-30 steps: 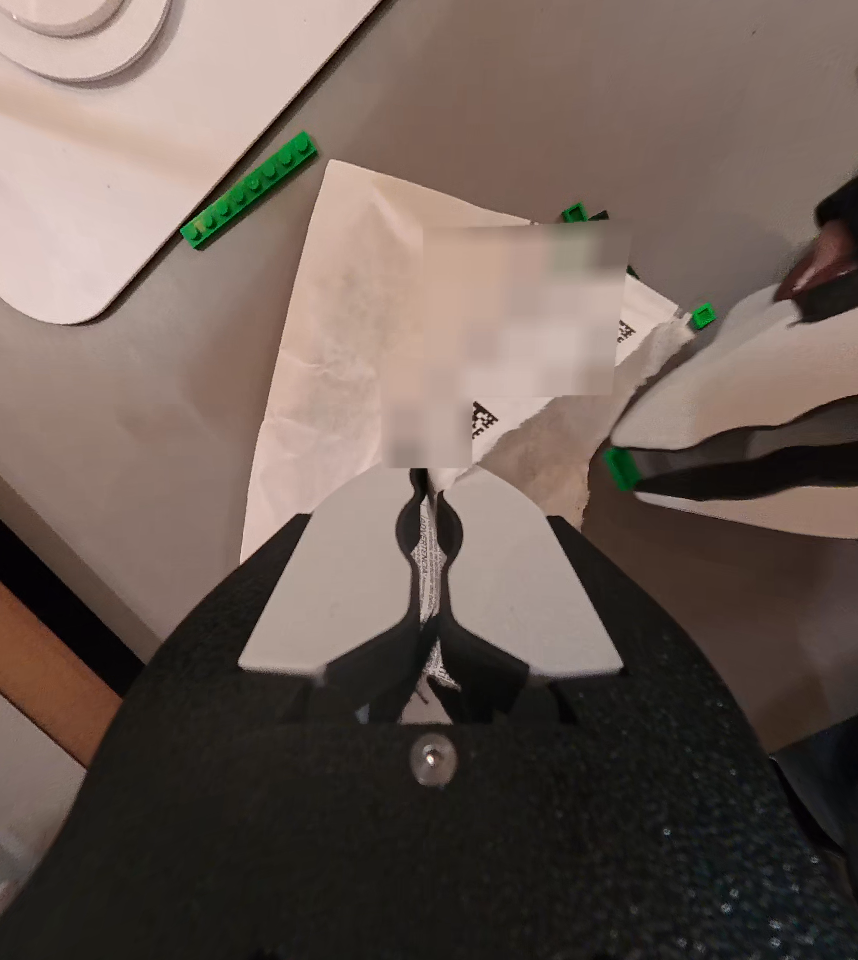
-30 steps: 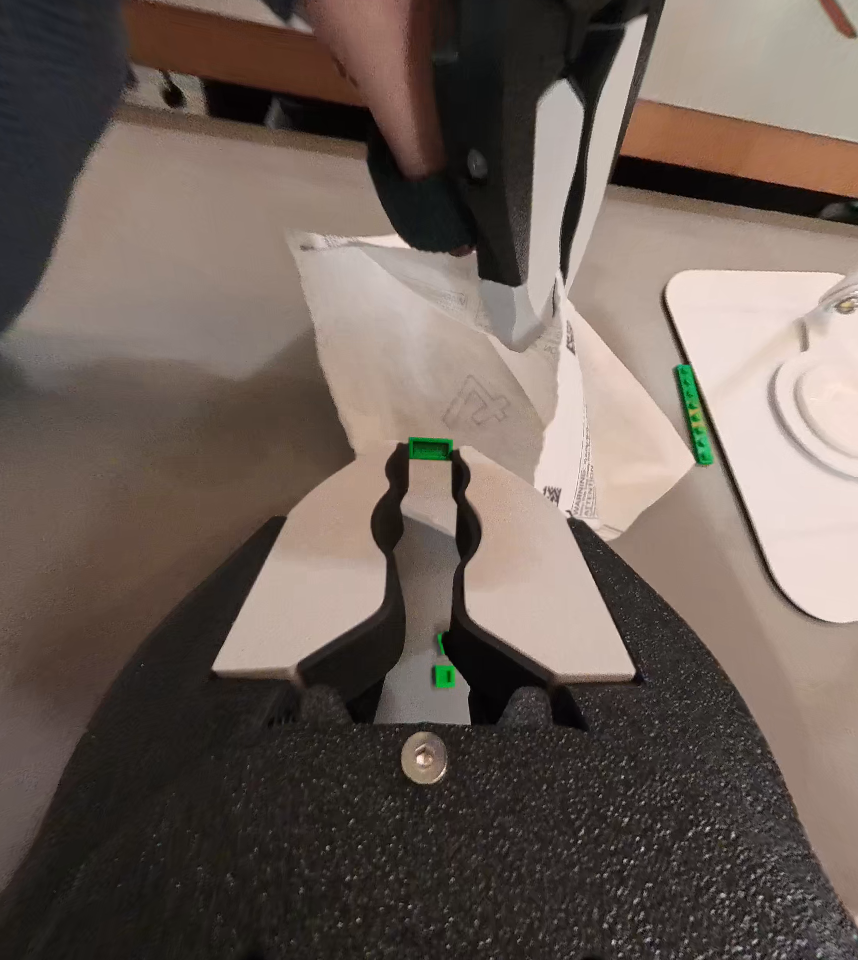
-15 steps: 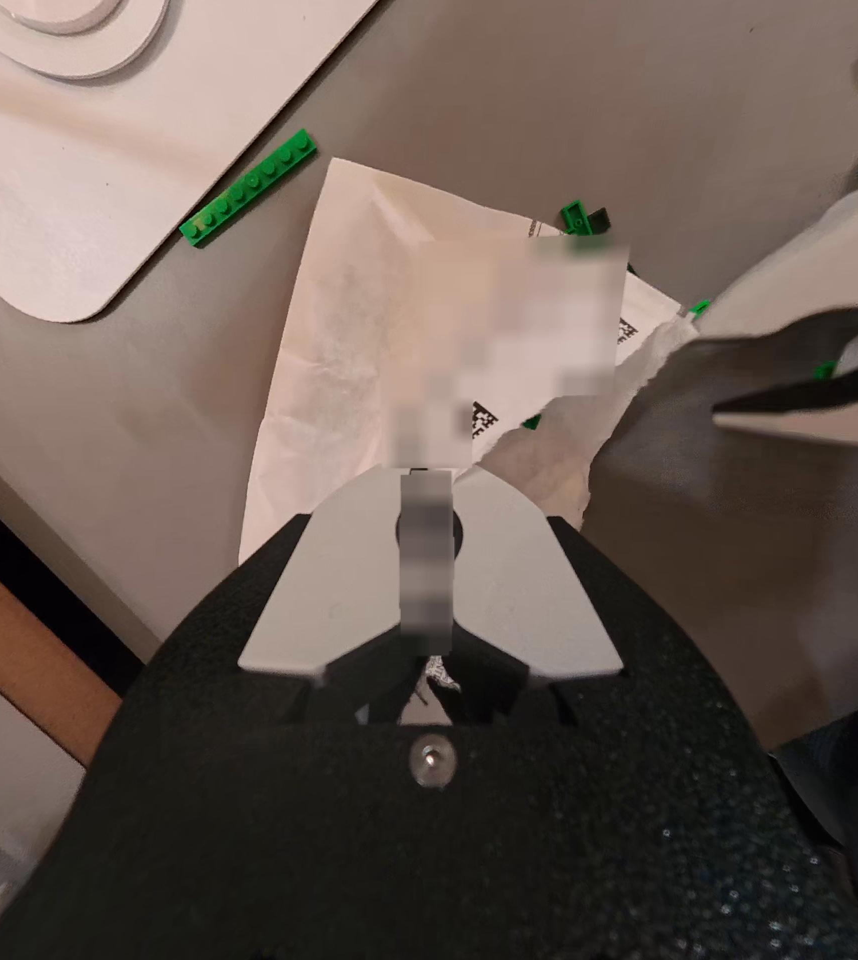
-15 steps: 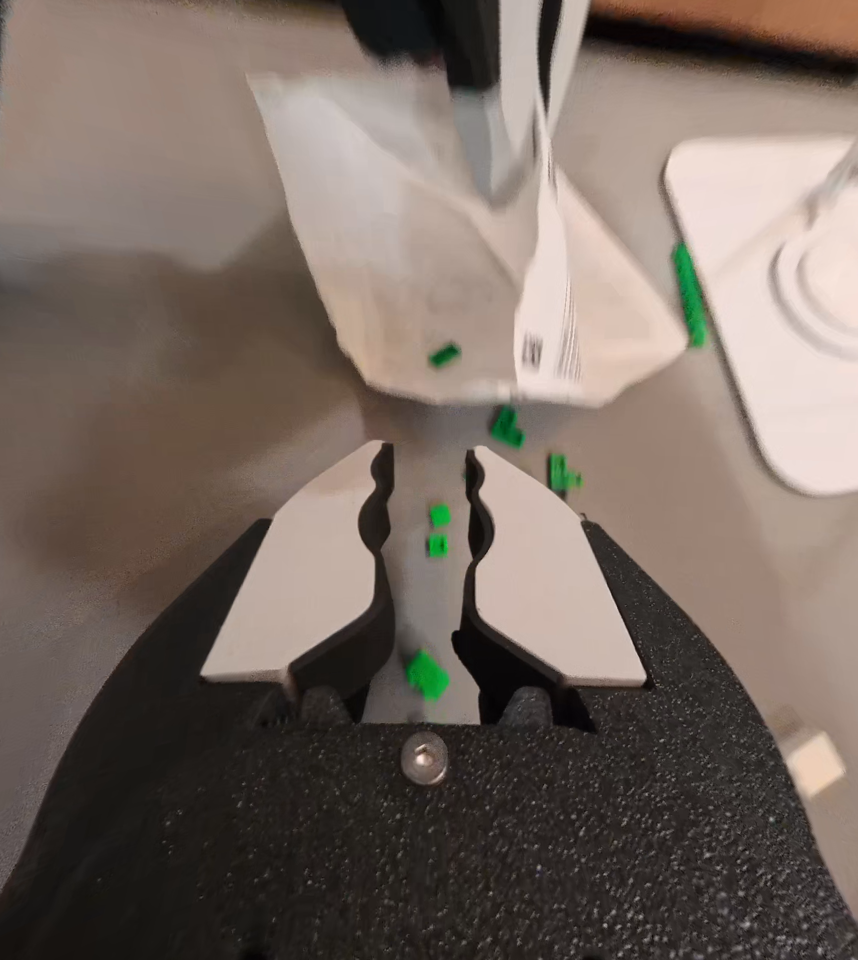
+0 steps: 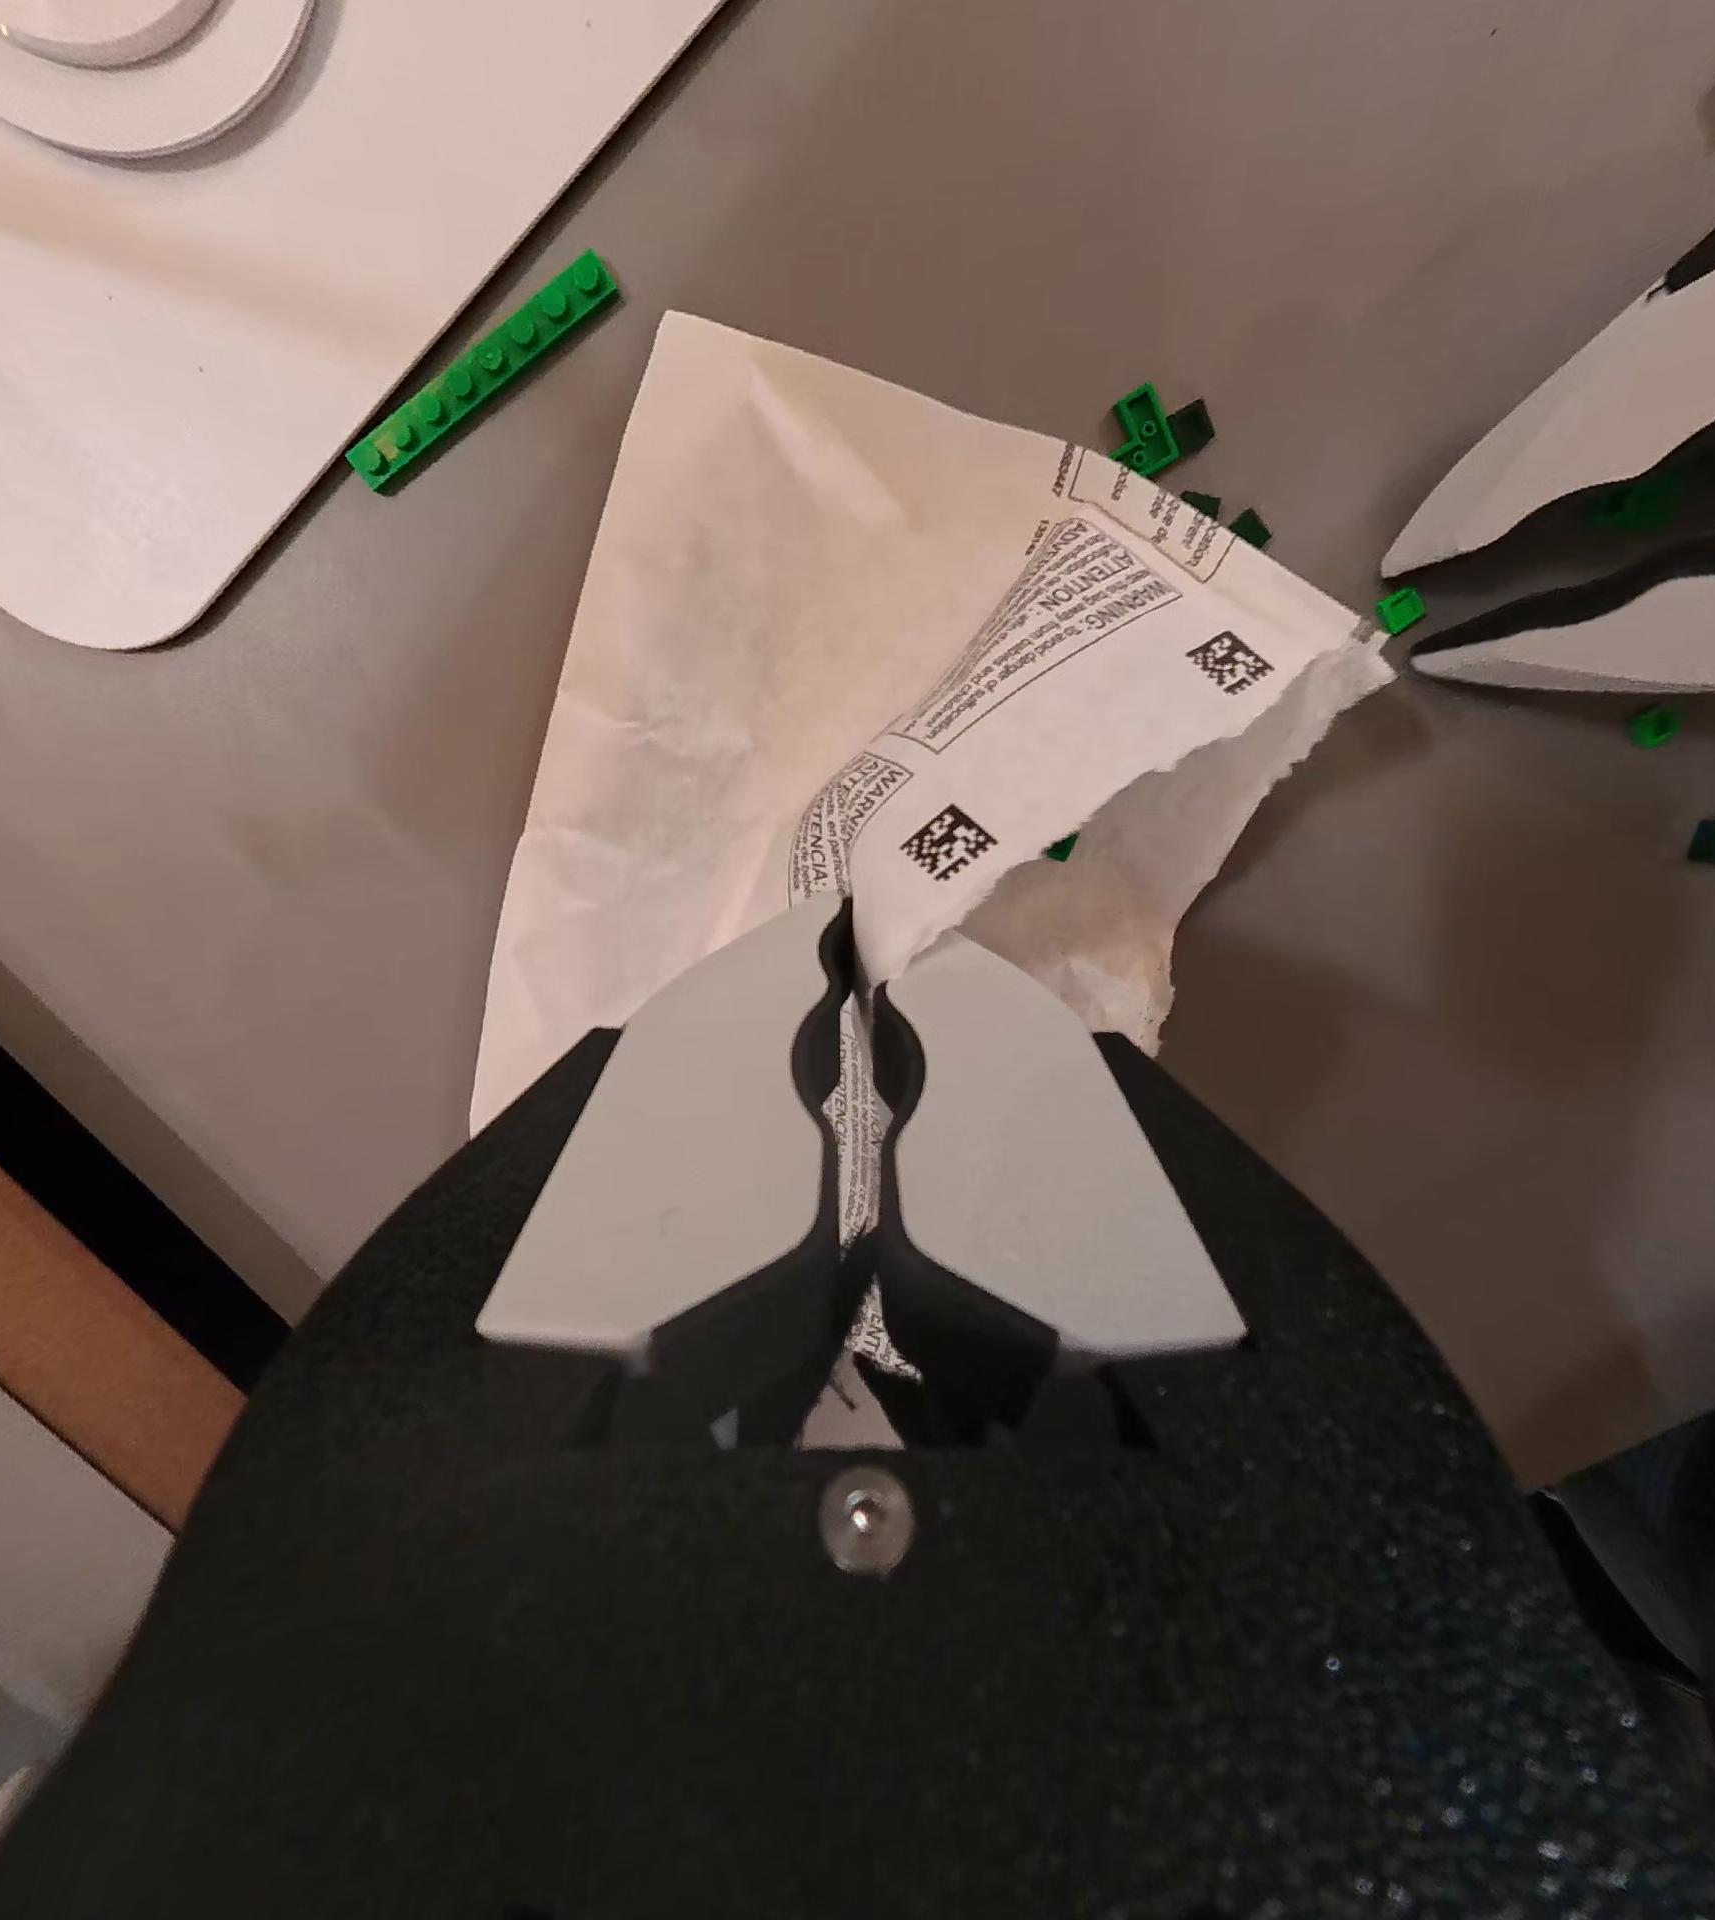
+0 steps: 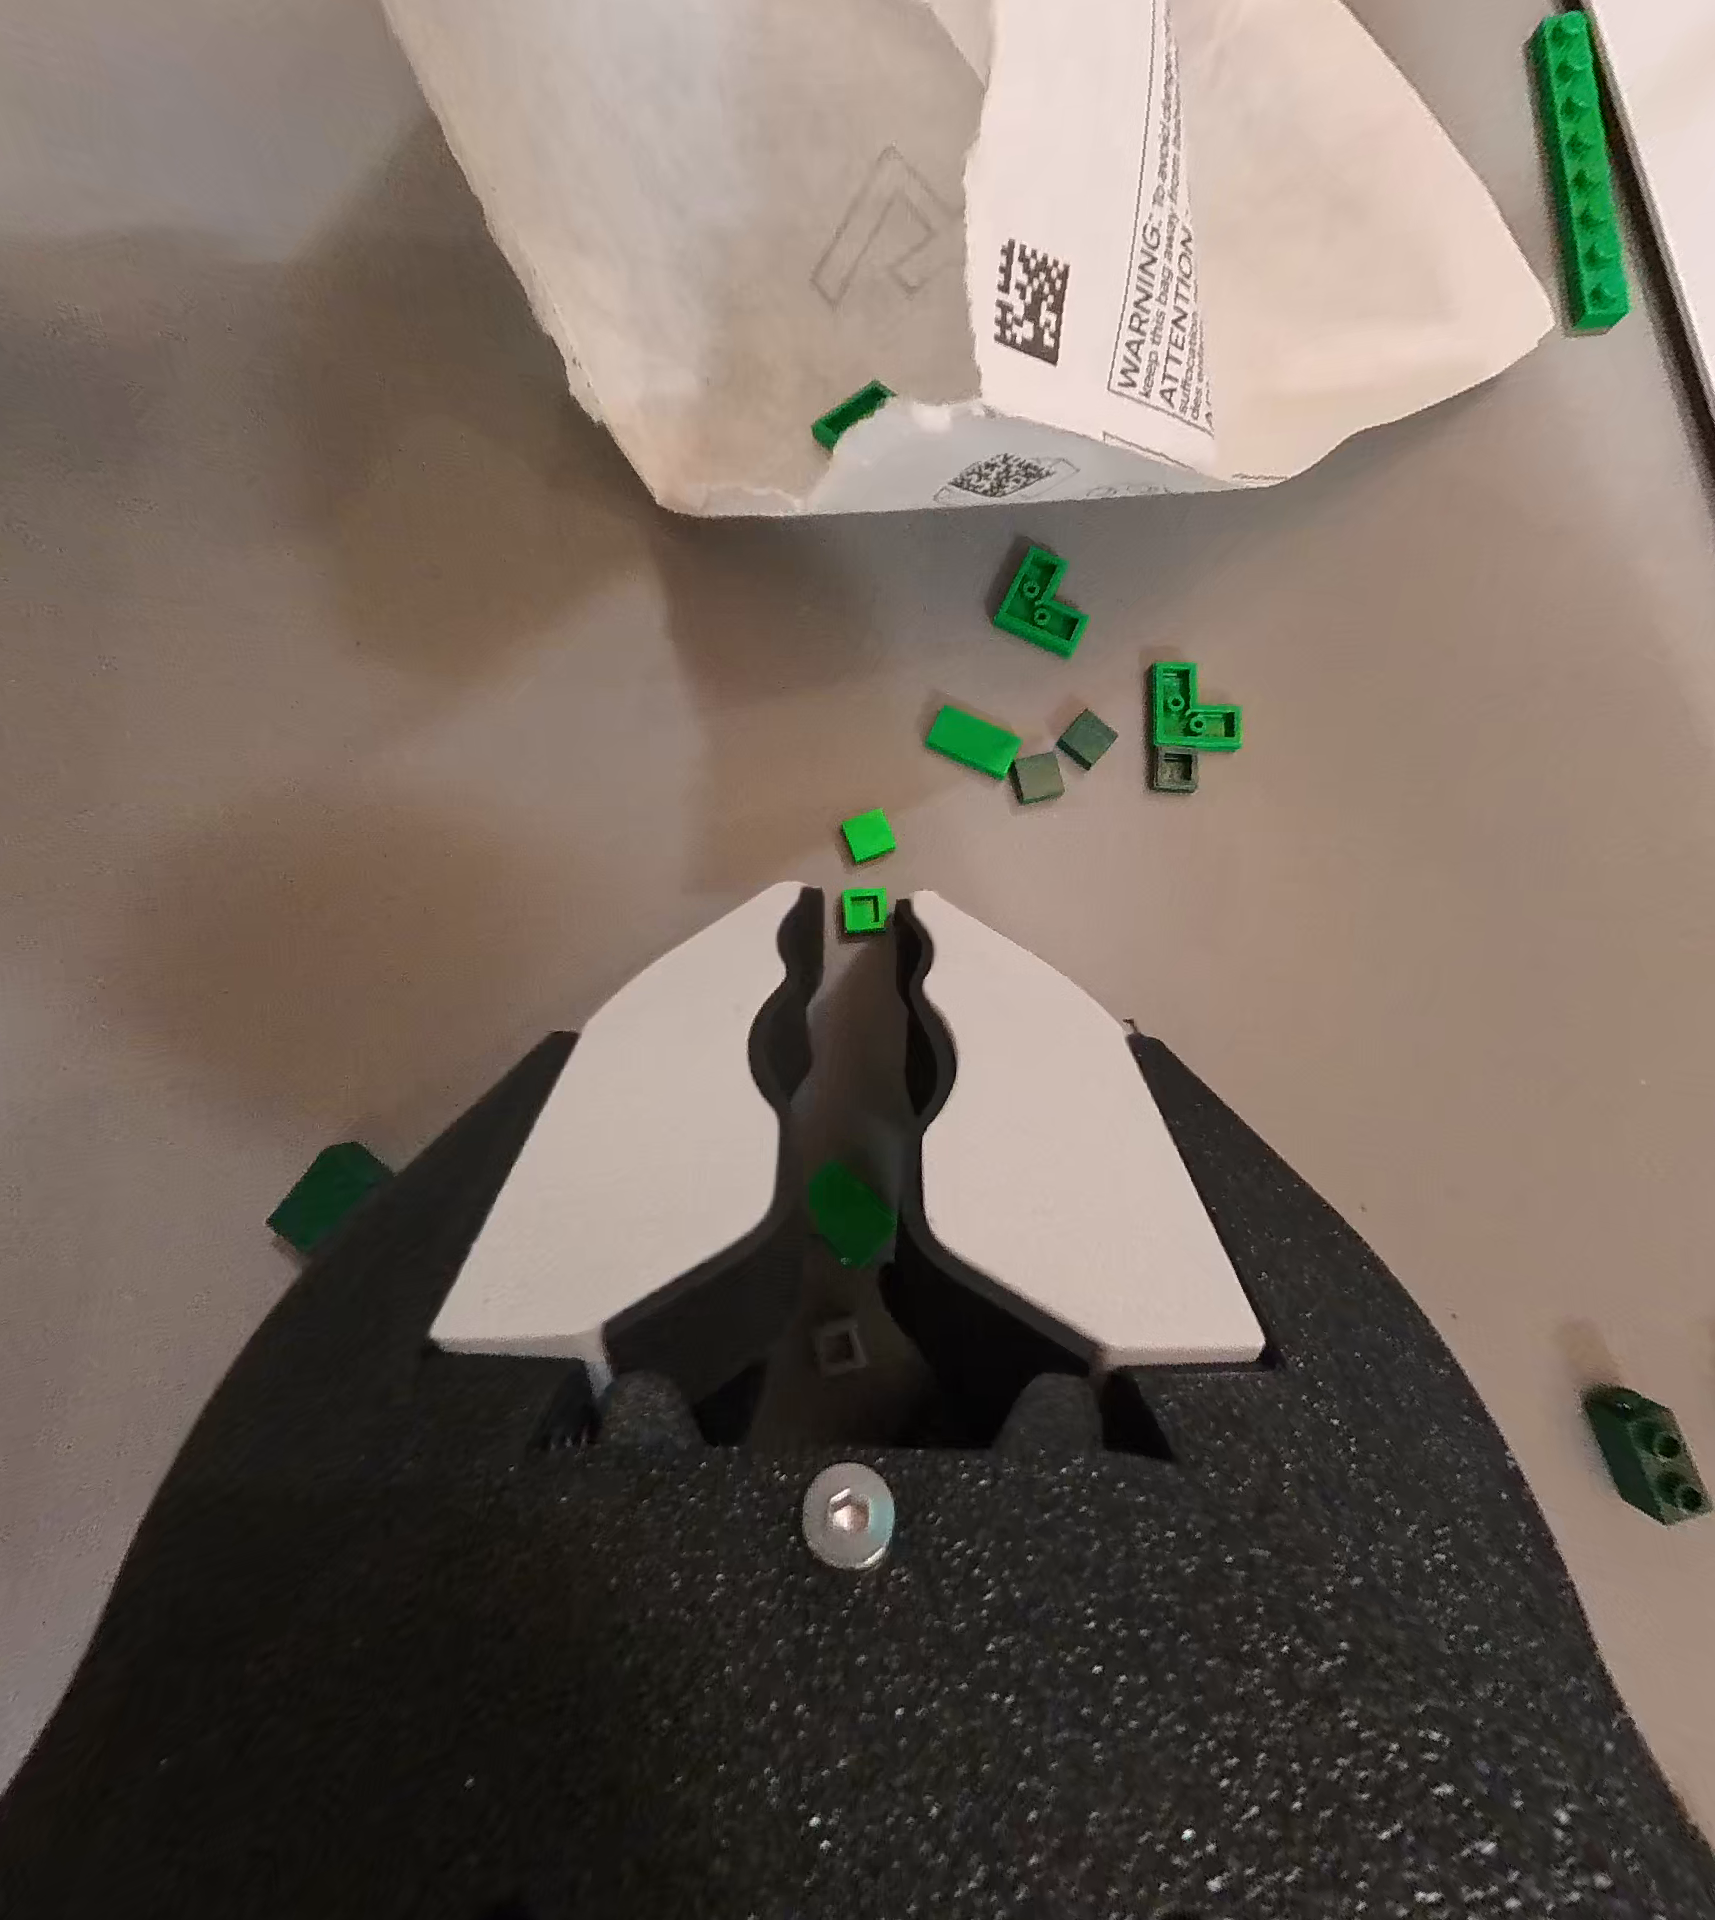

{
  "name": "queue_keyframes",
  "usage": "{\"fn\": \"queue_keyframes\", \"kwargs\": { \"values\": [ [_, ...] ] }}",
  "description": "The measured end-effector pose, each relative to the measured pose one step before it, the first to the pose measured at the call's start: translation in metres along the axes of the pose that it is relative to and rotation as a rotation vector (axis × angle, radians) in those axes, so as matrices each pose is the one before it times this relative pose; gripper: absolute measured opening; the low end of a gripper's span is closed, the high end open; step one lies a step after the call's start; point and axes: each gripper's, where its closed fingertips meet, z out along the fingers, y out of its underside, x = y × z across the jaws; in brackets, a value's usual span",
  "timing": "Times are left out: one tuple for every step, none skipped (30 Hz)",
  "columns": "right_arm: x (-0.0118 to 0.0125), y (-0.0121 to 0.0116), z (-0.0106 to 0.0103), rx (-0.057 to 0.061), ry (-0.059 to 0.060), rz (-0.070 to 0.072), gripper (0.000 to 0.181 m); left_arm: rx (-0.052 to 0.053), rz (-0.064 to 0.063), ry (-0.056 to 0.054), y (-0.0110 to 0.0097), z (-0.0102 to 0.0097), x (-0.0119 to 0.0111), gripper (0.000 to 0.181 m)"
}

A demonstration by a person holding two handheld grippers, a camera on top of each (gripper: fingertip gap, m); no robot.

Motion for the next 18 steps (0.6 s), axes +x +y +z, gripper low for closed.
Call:
{"fn": "queue_keyframes", "kwargs": {
  "values": [
    [0.00051, 0.00053, -0.00031, -0.0036, 0.0025, -0.0032, 0.009, 0.0, 0.001, 0.0014, 0.00011, 0.00007, 0.00022, 0.0],
    [0.00042, 0.00047, -0.00033, -0.0015, 0.0014, -0.0024, 0.007, -0.0004, 0.0006, 0.0006, 0.00005, -0.00003, 0.00003, 0.0],
    [-0.00011, 0.00028, -0.00015, 0.0012, -0.0018, 0.0, 0.007, 0.0, -0.0002, 0.0007, -0.00005, 0.00012, -0.00002, 0.0],
    [0.0, 0.00001, -0.0001, 0.0023, -0.0023, 0.0025, 0.007, -0.0003, -0.0005, 0.0006, -0.00001, 0.00009, 0.0, 0.0],
    [0.00016, -0.00005, 0.0, 0.0009, -0.0016, 0.0019, 0.007, -0.0005, 0.0, 0.0001, -0.00001, 0.0001, 0.00009, 0.0],
    [0.00075, -0.0001, -0.00002, -0.0009, 0.0034, -0.0001, 0.007, -0.0012, 0.0005, -0.0002, -0.00013, 0.00011, 0.00009, 0.0],
    [0.00041, -0.00118, -0.00041, 0.0025, 0.0049, -0.003, 0.007, -0.0013, 0.0012, -0.0007, -0.00002, 0.00019, 0.00018, 0.0],
    [-0.00101, -0.00392, -0.00114, 0.0135, -0.0007, -0.0025, 0.007, -0.0005, 0.0011, -0.0004, -0.00028, 0.00008, 0.00022, 0.0],
    [-0.00278, -0.00745, -0.00212, 0.0271, -0.0068, -0.0024, 0.005, 0.0001, 0.001, -0.0001, -0.0004, 0.00003, 0.00036, 0.0],
    [-0.00381, -0.01074, -0.00239, 0.0385, -0.008, -0.0065, 0.003, -0.0002, 0.0002, -0.0012, -0.00033, 0.0, 0.00008, 0.0],
    [-0.00472, -0.0124, -0.00205, 0.042, -0.0095, -0.0132, 0.001, -0.0007, -0.0001, -0.0007, -0.00035, 0.00009, 0.00025, 0.0],
    [-0.0047, -0.0138, -0.00088, 0.047, -0.0054, -0.0166, 0.0, -0.0007, 0.0008, -0.0003, -0.00043, 0.00022, 0.00032, 0.0],
    [-0.00467, -0.01292, 0.00101, 0.041, -0.0034, -0.0175, 0.0, -0.0013, 0.0017, -0.0002, -0.00032, 0.00027, 0.00026, 0.0],
    [-0.00419, -0.01019, 0.0029, 0.0275, 0.0003, -0.0198, 0.0, -0.0009, 0.0025, -0.0008, -0.00038, 0.00041, 0.00032, 0.0],
    [-0.00285, -0.00636, 0.00402, 0.0132, 0.0067, -0.0251, 0.0, -0.001, 0.0022, -0.0004, -0.00018, 0.00024, 0.00023, 0.0],
    [-0.00038, -0.00224, 0.00452, -0.002, 0.0174, -0.0267, 0.0, -0.0012, 0.001, -0.0005, -0.00003, 0.00019, 0.00022, 0.0],
    [0.00128, 0.00134, 0.00451, -0.0166, 0.0192, -0.0233, 0.0, -0.0009, 0.0002, -0.001, 0.00001, -0.00003, -0.00006, 0.0],
    [0.00076, 0.00318, 0.00389, -0.0227, 0.0084, -0.0156, 0.0, 0.0001, 0.0008, -0.0007, 0.00013, -0.00014, -0.00001, 0.0]
  ]
}}
